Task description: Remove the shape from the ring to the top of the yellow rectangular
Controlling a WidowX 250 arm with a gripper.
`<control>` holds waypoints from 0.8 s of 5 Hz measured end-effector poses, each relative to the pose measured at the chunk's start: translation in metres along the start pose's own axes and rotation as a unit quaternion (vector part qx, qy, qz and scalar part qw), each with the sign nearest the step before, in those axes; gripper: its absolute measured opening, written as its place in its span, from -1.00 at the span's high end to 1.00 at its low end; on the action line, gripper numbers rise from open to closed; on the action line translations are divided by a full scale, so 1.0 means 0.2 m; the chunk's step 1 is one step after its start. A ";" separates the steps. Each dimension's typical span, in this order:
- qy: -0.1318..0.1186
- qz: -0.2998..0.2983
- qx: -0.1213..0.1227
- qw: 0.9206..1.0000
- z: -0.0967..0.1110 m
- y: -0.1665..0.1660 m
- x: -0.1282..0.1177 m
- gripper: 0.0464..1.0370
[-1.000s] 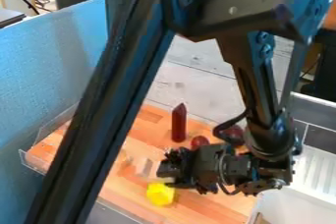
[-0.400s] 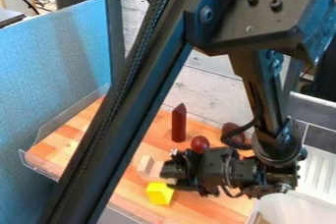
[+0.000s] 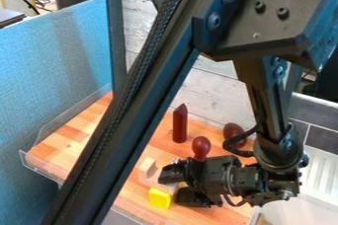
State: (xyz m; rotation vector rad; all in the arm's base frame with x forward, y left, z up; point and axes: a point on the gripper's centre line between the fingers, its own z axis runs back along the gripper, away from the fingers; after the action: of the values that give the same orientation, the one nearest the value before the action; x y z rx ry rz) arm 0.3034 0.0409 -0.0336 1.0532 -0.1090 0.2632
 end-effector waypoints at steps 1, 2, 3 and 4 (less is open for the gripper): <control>0.021 -0.031 -0.022 0.999 0.00 -0.03 -0.04 -0.93; 0.037 -0.043 -0.066 0.996 0.03 0.01 -0.04 -0.93; 0.032 -0.038 -0.089 0.995 0.05 0.05 -0.03 -0.93; 0.035 -0.027 -0.132 0.990 0.12 0.13 -0.01 -0.93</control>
State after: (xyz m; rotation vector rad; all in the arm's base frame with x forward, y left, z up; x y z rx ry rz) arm 0.2962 0.0328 -0.0006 0.7826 -0.0493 0.2297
